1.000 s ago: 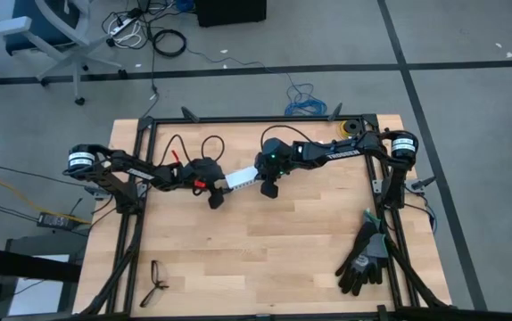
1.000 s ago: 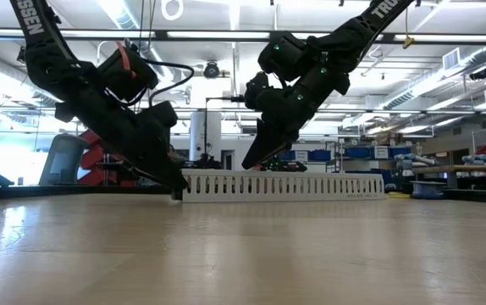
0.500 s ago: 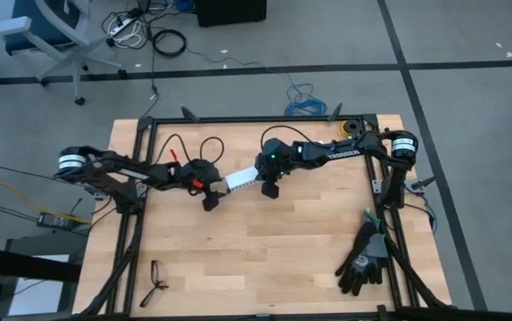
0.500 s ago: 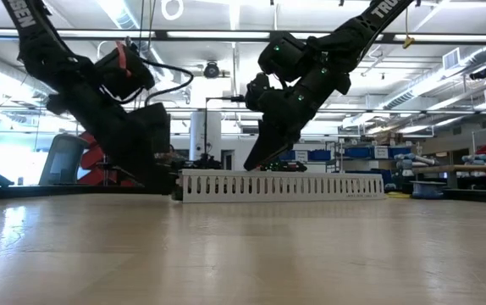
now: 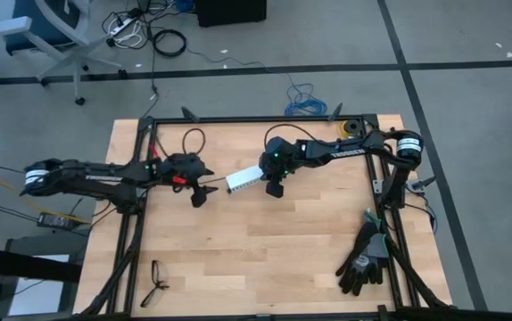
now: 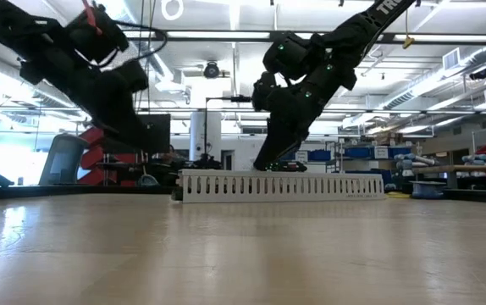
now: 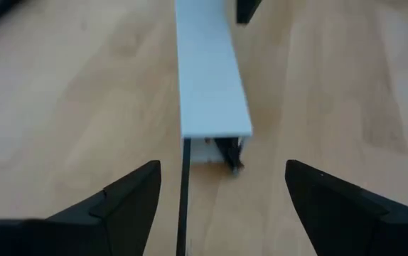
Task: Ziptie cables
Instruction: Return to Home Position
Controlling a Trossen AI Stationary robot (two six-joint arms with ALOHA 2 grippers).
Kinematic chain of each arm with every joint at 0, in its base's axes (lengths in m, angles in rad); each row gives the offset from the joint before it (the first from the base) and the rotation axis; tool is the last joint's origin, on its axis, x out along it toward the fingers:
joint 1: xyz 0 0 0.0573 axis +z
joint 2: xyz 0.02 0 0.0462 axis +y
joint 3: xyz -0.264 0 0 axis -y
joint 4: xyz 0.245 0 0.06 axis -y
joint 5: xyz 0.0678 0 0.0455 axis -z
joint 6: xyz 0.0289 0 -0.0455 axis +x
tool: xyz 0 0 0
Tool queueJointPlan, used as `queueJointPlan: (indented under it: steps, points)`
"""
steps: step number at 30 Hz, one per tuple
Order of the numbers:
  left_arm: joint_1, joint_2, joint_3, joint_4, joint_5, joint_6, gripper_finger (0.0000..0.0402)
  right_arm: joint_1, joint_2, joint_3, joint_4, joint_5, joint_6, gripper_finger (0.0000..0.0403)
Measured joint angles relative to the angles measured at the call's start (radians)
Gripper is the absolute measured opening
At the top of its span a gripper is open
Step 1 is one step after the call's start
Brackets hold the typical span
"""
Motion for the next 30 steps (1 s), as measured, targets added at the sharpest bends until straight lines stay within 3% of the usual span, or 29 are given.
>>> queueJointPlan:
  steps: [3,7,12,17,24,30]
  points:
    - [0.0,-0.074,-0.034,0.036,-0.001,0.016,0.0312,-0.015,-0.047,-0.04,0.024,0.0,-0.003,0.0]
    - [0.0,-0.16,-0.117,0.203,-0.001,0.027,0.0312,-0.042,-0.135,-0.15,0.163,-0.043,0.011,0.0]
    - [0.0,-0.215,-0.26,0.477,-0.001,-0.024,0.0312,-0.072,-0.256,-0.325,0.329,-0.07,0.076,0.0]
    - [0.0,-0.236,-0.358,0.631,0.0,-0.073,0.0312,-0.096,-0.389,-0.524,0.523,-0.063,0.142,0.0]
    - [0.0,-0.258,-0.363,0.635,-0.001,-0.074,0.0312,-0.11,-0.566,-0.783,0.709,0.037,0.262,0.0]
    - [0.0,-0.251,-0.363,0.622,0.004,-0.101,0.0312,-0.11,-0.666,-0.9,0.792,0.064,0.336,0.0]
